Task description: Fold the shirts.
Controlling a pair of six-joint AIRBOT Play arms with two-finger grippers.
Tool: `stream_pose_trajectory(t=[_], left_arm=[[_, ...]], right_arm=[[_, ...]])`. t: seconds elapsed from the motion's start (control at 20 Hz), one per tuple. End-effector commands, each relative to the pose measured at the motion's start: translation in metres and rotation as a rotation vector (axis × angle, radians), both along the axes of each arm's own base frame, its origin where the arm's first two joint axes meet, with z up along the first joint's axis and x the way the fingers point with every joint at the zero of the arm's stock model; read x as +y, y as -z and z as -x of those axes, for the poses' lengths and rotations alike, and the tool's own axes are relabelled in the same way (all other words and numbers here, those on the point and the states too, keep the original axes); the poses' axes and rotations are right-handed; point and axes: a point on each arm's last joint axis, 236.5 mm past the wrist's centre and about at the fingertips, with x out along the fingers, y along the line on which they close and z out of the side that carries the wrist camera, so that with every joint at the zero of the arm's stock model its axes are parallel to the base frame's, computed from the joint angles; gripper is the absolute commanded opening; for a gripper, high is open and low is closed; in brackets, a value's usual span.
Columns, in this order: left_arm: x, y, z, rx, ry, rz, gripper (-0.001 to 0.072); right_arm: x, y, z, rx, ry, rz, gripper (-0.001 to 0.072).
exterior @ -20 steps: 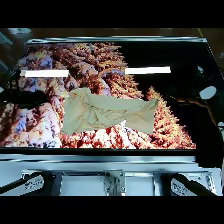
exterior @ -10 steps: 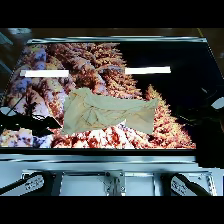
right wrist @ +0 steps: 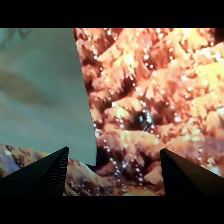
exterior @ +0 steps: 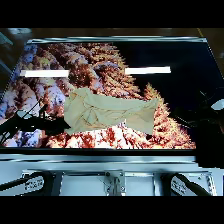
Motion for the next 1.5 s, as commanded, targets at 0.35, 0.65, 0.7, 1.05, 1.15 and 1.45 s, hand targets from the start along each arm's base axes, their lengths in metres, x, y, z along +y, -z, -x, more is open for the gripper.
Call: stream_pose_trajectory(t=[0.35, 0.65, 0.7, 1.05, 1.15, 1.45], left_arm=[[-0.026, -0.028, -0.016, -0.126, 0.103, 0.034, 0.0041], [-0.025, -0.076, -0.028, -0.283, 0.111, 0.005, 0.0041], [-0.024, -0.081, -0.03, -0.302, 0.108, 0.0, 0.0041], [-0.023, -0.093, -0.033, -0.347, 0.106, -0.014, 0.0041], [-0.022, -0.098, -0.037, -0.362, 0.107, -0.016, 0.004], [-0.012, -0.243, -0.083, -0.725, 0.155, -0.124, 0.0038]], right_arm=[[0.047, 0.061, 0.041, 0.169, 0.137, -0.221, 0.0675], [0.067, 0.069, 0.005, 0.089, 0.226, -0.383, 0.0672], [0.066, 0.07, 0.002, 0.085, 0.247, -0.382, 0.0637], [0.111, 0.099, -0.019, 0.077, 0.259, -0.301, 0.0633], [0.116, 0.093, -0.025, 0.048, 0.237, -0.316, 0.0417], [0.131, -0.059, -0.072, -0.408, -0.303, -0.206, 0.0063]])
